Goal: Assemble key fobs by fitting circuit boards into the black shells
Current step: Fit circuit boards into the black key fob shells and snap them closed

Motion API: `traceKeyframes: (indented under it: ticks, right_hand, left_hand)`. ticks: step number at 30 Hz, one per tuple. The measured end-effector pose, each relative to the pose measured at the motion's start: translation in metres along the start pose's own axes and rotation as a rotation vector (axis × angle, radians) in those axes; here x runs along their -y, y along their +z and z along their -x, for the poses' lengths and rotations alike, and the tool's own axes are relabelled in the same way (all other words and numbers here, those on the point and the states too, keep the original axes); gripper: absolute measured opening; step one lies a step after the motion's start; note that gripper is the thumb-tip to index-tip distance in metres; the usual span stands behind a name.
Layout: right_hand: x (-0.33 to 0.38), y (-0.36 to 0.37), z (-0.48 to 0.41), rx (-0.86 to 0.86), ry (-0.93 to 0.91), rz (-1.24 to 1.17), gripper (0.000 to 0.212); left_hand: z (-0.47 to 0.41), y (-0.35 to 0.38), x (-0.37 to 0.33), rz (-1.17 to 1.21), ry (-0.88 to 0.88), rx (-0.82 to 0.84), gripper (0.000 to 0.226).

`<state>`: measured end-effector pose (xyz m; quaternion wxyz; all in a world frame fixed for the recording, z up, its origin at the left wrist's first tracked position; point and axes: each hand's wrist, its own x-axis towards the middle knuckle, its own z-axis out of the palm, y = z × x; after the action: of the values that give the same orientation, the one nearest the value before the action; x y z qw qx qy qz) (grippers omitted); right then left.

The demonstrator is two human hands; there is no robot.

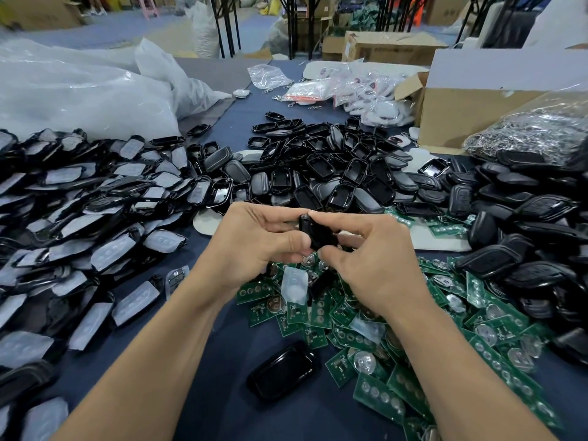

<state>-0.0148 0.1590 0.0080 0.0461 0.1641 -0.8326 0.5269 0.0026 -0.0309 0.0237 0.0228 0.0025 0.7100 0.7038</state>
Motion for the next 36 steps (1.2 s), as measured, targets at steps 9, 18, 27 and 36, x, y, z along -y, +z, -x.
traceKeyframes:
  ticks: [9, 18, 27, 36]
  right_hand:
    - [0.001, 0.014, 0.002, -0.095, -0.216, 0.243, 0.063]
    - [0.004, 0.011, 0.002, -0.081, -0.143, 0.109, 0.064]
    - [0.007, 0.004, 0.002, -0.088, -0.023, -0.056, 0.049]
    - [0.009, 0.005, 0.003, -0.164, -0.087, 0.035, 0.051]
  left_hand:
    - [0.002, 0.012, 0.001, -0.016, -0.011, -0.116, 0.026]
    - [-0.001, 0.020, 0.002, -0.012, -0.010, -0.296, 0.025]
    - [-0.002, 0.019, 0.001, -0.067, 0.082, -0.251, 0.031]
    - [-0.003, 0.020, 0.003, 0.063, 0.005, -0.168, 0.023]
